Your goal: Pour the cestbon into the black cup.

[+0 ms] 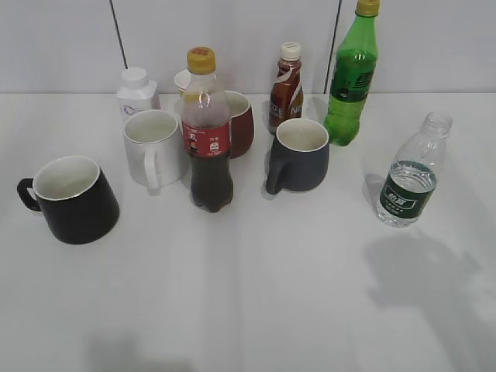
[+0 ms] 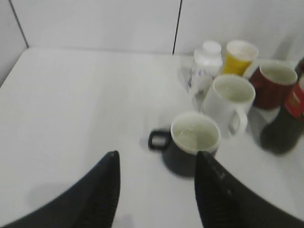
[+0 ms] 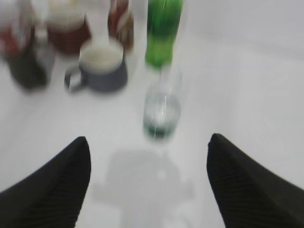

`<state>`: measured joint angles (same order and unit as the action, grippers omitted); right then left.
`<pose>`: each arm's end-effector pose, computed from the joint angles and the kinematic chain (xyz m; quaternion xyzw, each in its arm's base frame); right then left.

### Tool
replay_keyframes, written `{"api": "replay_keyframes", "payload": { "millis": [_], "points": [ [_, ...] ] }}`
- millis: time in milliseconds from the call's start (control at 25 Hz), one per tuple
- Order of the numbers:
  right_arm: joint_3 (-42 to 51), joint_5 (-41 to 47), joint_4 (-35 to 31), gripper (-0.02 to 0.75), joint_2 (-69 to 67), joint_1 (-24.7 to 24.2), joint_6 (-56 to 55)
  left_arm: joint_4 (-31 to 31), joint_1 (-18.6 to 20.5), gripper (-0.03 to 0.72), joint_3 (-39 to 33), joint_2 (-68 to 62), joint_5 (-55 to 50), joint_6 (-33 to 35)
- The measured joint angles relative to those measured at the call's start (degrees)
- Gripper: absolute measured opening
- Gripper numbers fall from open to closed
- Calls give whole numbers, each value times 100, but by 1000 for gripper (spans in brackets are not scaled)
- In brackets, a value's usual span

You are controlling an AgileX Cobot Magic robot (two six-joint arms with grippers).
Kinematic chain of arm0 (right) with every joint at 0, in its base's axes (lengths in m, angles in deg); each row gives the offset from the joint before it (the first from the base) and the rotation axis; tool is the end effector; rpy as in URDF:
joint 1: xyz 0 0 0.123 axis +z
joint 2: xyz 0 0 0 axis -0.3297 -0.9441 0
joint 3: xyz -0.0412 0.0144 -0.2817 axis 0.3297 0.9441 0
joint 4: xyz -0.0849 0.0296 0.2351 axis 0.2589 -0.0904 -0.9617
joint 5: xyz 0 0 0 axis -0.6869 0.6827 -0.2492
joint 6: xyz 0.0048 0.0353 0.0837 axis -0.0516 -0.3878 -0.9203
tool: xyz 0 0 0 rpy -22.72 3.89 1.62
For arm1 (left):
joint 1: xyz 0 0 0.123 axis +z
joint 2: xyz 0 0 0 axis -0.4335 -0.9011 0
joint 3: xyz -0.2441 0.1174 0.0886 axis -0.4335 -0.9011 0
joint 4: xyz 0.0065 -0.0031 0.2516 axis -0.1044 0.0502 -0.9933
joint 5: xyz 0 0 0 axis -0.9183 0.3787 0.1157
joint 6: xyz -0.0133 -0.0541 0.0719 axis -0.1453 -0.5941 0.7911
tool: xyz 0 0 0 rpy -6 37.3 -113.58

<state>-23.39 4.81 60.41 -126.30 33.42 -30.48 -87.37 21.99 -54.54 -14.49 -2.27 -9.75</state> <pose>0.1244 0.0353 0.3192 -0.1581 0.8362 0.0565 0.5222 0.0798 -0.0046 0.3217 -0.0200 0.8421 -0.0434 0.5372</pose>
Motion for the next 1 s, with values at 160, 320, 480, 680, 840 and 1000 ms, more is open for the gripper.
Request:
{"api": "replay_keyframes", "payload": {
  "millis": [160,320,480,680,840,1000],
  "points": [
    [-5,1927,435,582,1047,0,-593,7,0,396,136,812,-1599,0],
    [272,3081,1028,582,1975,0,-998,2,0,385,95,1412,-2495,0],
    [530,3070,1126,580,2604,0,-1044,2,0,379,-183,1928,-2658,21],
    [602,3034,1172,580,2725,0,-1054,63,0,379,-380,2198,-2268,260],
    [602,3011,1184,580,2725,0,-1054,63,0,379,-405,2227,-2205,328],
    [602,3004,1184,580,2725,0,-1059,63,0,375,-405,2227,-2178,328]
  ]
}}
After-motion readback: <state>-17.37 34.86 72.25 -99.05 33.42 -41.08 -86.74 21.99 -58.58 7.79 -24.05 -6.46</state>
